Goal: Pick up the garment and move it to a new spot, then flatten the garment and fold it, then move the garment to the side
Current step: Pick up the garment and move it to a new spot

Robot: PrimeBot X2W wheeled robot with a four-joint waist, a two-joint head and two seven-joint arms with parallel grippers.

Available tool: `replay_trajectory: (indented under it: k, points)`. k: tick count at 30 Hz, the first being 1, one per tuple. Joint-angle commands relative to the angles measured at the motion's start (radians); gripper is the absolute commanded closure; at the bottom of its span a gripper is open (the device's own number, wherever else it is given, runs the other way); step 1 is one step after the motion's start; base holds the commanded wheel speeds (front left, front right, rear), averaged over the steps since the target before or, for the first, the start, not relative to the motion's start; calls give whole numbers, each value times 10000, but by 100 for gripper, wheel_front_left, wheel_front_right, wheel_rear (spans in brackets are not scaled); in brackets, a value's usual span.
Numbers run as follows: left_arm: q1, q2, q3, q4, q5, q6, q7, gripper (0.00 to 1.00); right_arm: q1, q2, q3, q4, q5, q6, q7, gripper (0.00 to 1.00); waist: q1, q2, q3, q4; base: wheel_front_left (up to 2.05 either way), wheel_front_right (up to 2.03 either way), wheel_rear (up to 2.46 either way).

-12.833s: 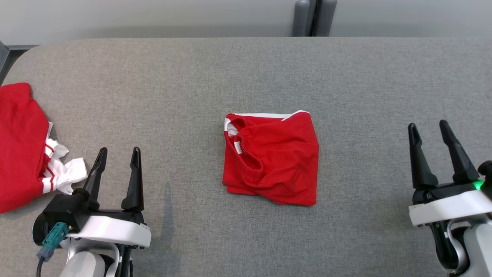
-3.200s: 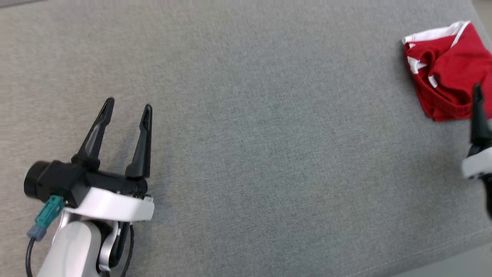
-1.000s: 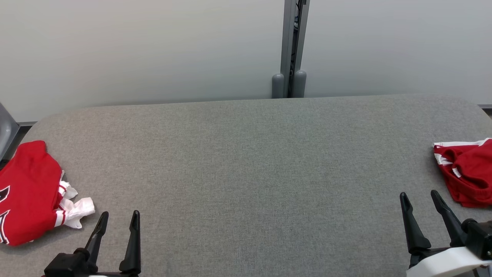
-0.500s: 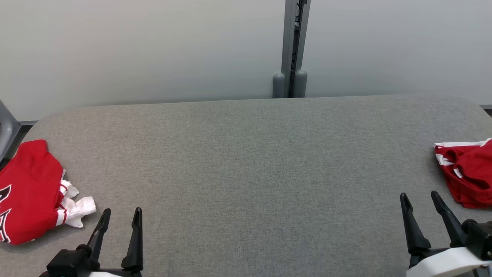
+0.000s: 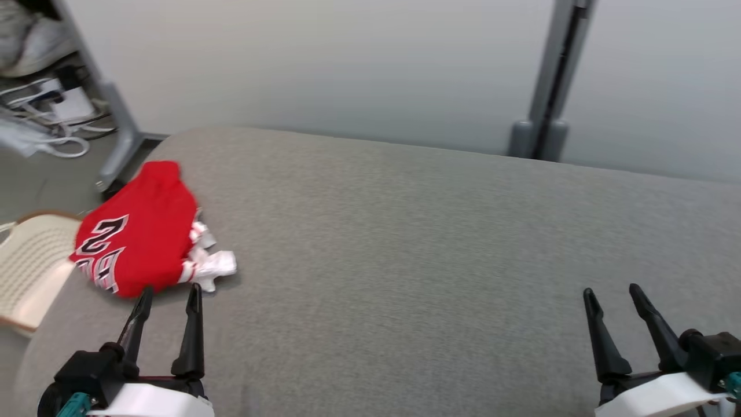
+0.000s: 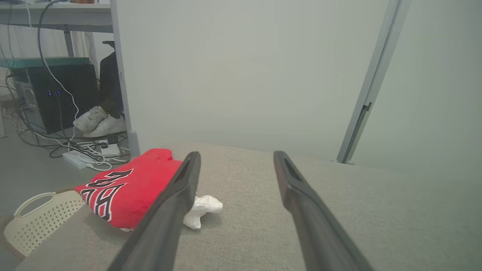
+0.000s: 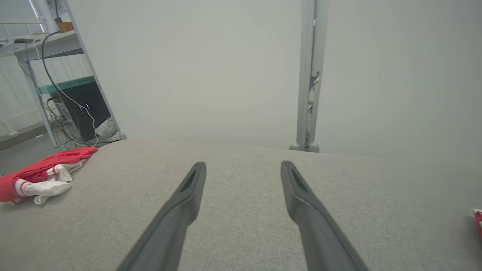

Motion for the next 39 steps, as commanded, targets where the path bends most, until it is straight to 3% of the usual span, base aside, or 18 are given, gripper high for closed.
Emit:
replay_trajectory:
  k: [1, 8, 15, 39]
  points:
    - [-77, 19, 65, -12, -78, -3, -54, 0, -78, 4, 38, -84, 39, -2, 5, 0, 0, -1, -29, 736, 0, 0, 0]
    - [-46, 230, 280, 28, -218, -114, -141, 0, -161, 36, 308, -86, 88, -2, 13, 0, 0, -1, -77, 1893, 0, 0, 0]
    - [-118, 314, 349, 105, -310, -184, -185, 0, -178, 59, 416, -34, 77, -2, -34, 0, 0, -1, -101, 2479, 0, 0, 0]
    - [-533, 198, 106, 130, -254, -154, -261, 0, -273, 27, 257, -255, -132, -2, 196, 0, 0, -1, 337, 2511, 0, 0, 0]
